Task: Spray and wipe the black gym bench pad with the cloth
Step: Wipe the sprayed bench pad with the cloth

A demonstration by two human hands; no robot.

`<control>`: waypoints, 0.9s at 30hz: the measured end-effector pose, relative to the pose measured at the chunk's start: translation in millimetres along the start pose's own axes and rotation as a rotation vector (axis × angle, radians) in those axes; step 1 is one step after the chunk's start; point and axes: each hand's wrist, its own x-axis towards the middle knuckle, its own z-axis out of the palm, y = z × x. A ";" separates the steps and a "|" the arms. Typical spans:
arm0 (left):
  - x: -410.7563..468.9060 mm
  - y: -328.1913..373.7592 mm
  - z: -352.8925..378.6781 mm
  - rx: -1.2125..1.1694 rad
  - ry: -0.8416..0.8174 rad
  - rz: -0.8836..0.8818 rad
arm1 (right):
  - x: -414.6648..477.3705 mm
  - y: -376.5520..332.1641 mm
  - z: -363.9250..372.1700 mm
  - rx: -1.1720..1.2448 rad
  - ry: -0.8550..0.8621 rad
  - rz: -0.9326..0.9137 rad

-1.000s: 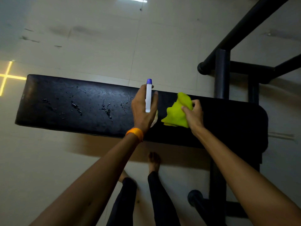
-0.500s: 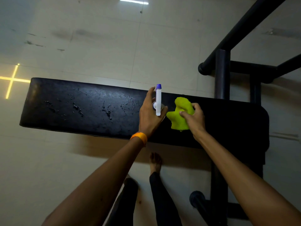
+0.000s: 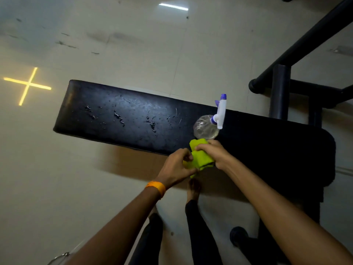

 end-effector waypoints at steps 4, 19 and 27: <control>-15.2 -19.9 -31.5 -0.090 0.116 -0.019 | -7.3 -21.3 49.6 0.198 -0.145 0.038; -21.5 -73.9 -150.3 -0.165 0.176 -0.053 | -15.9 -63.8 139.3 0.177 -0.146 -0.273; 17.0 -73.9 -210.4 0.300 0.314 0.064 | 1.9 -64.5 139.7 -0.172 0.175 -0.479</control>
